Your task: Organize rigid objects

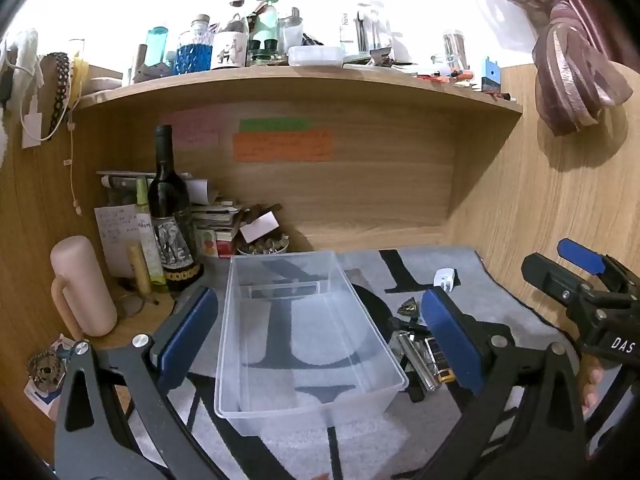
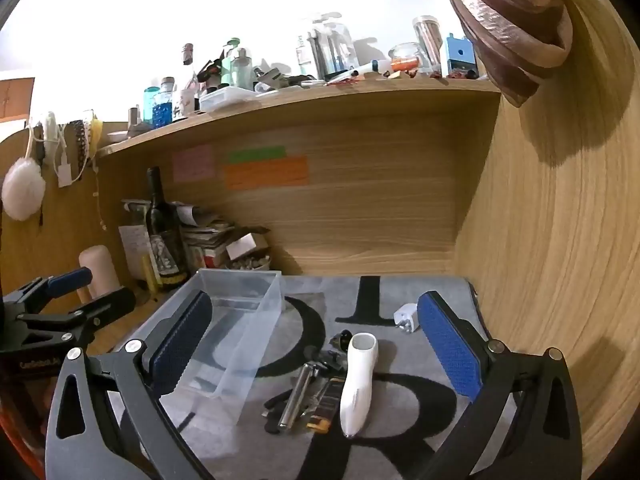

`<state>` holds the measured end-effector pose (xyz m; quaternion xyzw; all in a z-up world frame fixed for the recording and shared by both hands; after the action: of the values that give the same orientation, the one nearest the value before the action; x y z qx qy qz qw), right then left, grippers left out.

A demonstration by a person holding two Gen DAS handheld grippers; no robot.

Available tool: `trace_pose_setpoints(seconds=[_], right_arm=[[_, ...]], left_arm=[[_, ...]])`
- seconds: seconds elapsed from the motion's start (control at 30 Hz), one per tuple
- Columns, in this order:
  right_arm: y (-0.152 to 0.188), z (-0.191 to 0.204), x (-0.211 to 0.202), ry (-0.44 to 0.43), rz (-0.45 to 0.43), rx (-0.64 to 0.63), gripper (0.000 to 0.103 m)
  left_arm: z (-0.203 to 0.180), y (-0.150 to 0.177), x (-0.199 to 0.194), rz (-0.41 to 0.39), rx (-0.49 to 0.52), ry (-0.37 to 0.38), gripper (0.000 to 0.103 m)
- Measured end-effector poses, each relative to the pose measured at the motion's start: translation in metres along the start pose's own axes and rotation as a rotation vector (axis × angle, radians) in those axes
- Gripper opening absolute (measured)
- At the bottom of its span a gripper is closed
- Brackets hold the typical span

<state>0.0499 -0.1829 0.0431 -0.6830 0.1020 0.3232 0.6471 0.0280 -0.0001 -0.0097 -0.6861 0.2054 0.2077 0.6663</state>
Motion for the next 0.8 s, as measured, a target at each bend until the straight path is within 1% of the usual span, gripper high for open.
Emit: trace_pose_setpoints(seconds=[0.03, 0.17, 0.2, 0.3, 0.4, 0.57, 0.6, 0.8], right_arm=[[0.0001, 0.0004, 0.0, 0.009, -0.003, -0.017, 0.103], [0.0008, 0.0002, -0.0003, 0.007, 0.002, -0.01, 0.103], [0.0012, 0.0, -0.0006, 0.008, 0.003, -0.008, 0.103], [0.0018, 0.0053, 0.0006, 0.008, 0.007, -0.009, 0.103], [0.005, 0.0077, 0.0029, 0.008, 0.012, -0.015, 0.103], [0.004, 0.0064, 0.0065, 0.003, 0.019, -0.02, 0.103], [0.0046, 0.0065, 0.0069, 0.003, 0.019, -0.019, 0.103], [0.0047, 0.0064, 0.0076, 0.001, 0.022, -0.022, 0.103]], left_arm=[[-0.0001, -0.0001, -0.0001, -0.003, 0.002, -0.001, 0.103], [0.0012, -0.0007, 0.001, 0.009, -0.001, 0.006, 0.103], [-0.0053, -0.0029, -0.0044, 0.008, 0.001, 0.006, 0.103], [-0.0027, -0.0079, -0.0063, 0.011, -0.004, 0.005, 0.103], [-0.0041, -0.0043, -0.0046, 0.0, 0.007, -0.001, 0.103], [-0.0051, -0.0076, -0.0049, 0.005, -0.002, -0.001, 0.103], [-0.0035, -0.0035, -0.0047, -0.005, 0.008, 0.0, 0.103], [-0.0007, -0.0043, -0.0024, 0.0, 0.006, 0.011, 0.103]])
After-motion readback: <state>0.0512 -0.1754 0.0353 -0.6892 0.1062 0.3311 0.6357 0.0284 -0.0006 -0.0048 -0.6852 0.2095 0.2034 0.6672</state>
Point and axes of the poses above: each gripper's, at about its wrist camera, not at the fingertips, and x roughly the way its jaws point, z to its left, y to its underside, the point moved 3 cm from there along x, roughly the way its jaws point, and after that the axes turned 15 degrees about z, right-handed, at the moved point
